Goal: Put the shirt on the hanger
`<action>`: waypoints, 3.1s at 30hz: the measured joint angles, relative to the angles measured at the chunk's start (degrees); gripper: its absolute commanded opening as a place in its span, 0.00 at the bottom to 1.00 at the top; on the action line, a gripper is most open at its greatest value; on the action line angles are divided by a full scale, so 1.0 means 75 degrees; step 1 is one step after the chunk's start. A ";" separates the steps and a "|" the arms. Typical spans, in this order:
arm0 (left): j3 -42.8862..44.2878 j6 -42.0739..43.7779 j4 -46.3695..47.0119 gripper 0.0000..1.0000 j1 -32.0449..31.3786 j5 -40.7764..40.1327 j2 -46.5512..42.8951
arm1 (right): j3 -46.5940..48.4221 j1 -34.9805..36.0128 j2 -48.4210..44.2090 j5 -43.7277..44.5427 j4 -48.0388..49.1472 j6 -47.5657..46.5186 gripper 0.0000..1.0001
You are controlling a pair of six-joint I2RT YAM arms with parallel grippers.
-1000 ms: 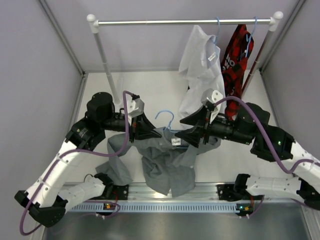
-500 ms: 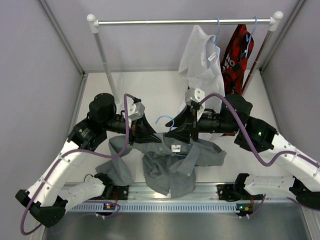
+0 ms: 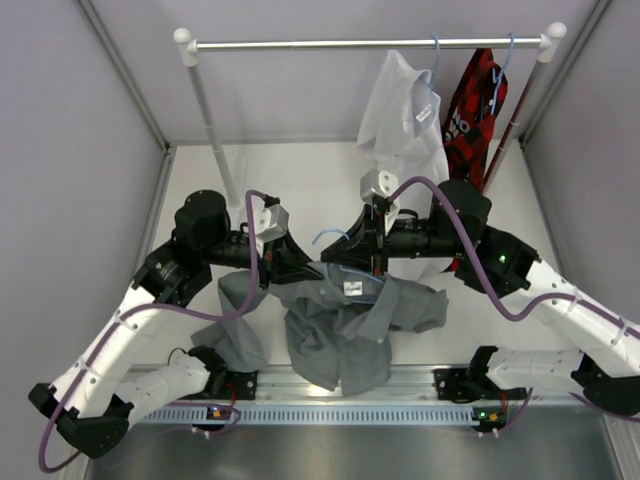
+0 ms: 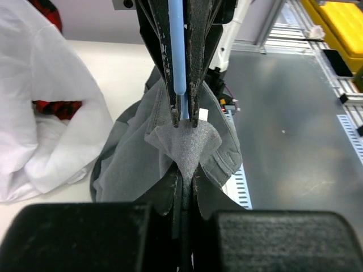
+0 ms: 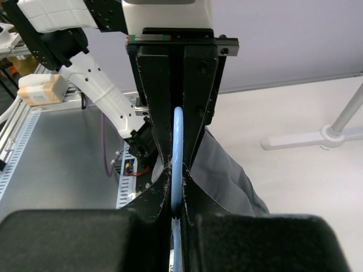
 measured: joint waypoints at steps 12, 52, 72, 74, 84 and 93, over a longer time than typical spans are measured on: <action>-0.0070 -0.0752 0.0388 0.98 -0.0017 -0.4124 -0.0848 | -0.0326 -0.0734 -0.0921 0.0895 -0.0268 -0.0085 0.00; -0.3620 -0.3424 0.2498 0.00 0.0003 -0.9087 -0.0632 | 0.0621 -0.0886 -0.0793 0.2789 -0.2154 0.0204 0.00; -0.2547 -0.3401 0.1419 0.00 0.0061 -1.2263 -0.0994 | -0.0315 -0.0892 -0.1434 0.3075 -0.2151 0.0140 0.00; -0.2419 -0.3401 0.1326 0.00 0.0143 -1.2383 -0.0866 | -0.0455 -0.0895 -0.1702 0.3063 -0.2145 0.0140 0.00; -0.2346 -0.3558 0.0935 0.00 0.0775 -1.1712 -0.0519 | -0.0697 -0.0901 -0.2544 0.3121 -0.2148 0.0137 0.00; -0.2352 -0.3031 0.1443 0.04 0.0807 -0.9125 -0.1655 | -0.0685 -0.0901 -0.1719 0.3034 -0.2142 0.0117 0.00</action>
